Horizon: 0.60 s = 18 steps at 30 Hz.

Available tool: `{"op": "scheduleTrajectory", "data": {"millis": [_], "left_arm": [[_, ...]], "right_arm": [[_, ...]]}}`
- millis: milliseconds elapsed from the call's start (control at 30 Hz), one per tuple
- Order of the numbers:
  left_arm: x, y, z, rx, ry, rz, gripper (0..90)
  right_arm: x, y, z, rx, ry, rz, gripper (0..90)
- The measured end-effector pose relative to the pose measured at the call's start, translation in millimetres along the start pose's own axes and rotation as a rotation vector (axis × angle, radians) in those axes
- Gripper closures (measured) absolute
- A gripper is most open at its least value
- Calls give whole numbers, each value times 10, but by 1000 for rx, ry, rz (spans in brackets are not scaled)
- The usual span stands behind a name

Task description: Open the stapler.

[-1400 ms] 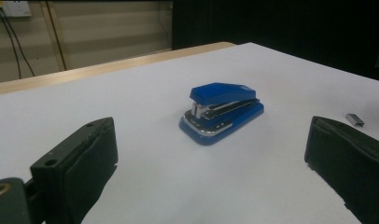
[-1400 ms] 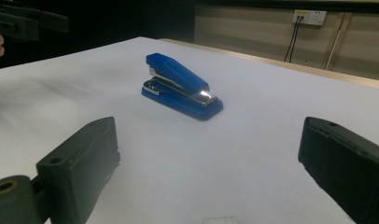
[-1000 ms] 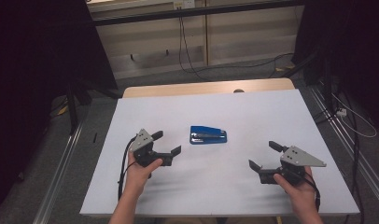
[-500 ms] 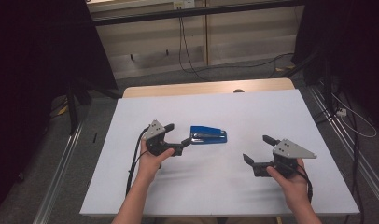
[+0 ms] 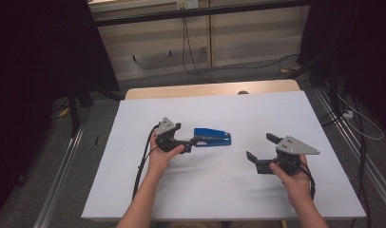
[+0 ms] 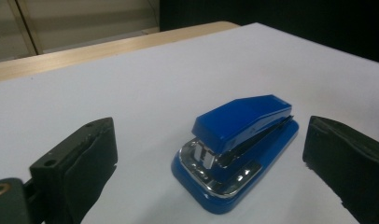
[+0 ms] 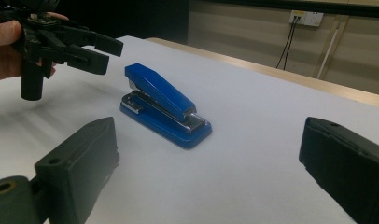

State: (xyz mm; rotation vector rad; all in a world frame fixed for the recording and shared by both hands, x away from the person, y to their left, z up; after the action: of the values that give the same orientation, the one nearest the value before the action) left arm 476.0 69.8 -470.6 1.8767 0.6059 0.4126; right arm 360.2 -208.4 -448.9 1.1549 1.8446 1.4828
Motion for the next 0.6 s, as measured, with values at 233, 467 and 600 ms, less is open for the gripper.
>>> {"op": "scheduleTrajectory", "data": {"millis": [233, 467, 600], "left_arm": [[-44, 68, 145, 31, -29, 10, 32], [-53, 52, 225, 62, -62, 27, 97], [-46, 16, 242, 87, -72, 45, 133]], "right_arm": [[-10, 10, 124, 9, 7, 2, 41], [33, 77, 203, 12, 13, -1, 41], [78, 110, 251, 16, 19, -10, 41]]}}
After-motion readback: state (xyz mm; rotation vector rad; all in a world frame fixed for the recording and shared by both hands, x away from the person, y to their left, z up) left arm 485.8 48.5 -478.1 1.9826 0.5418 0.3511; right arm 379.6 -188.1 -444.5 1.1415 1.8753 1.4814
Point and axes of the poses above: each handheld gripper's, and its own axes: z roughly forward along the jaws, y roughly out of its top, x roughly to its left, the point moved 6 cm from there along z, roughly forward along the jaws, and after that the axes turned 7 degrees about z, right-handed, at the moved point
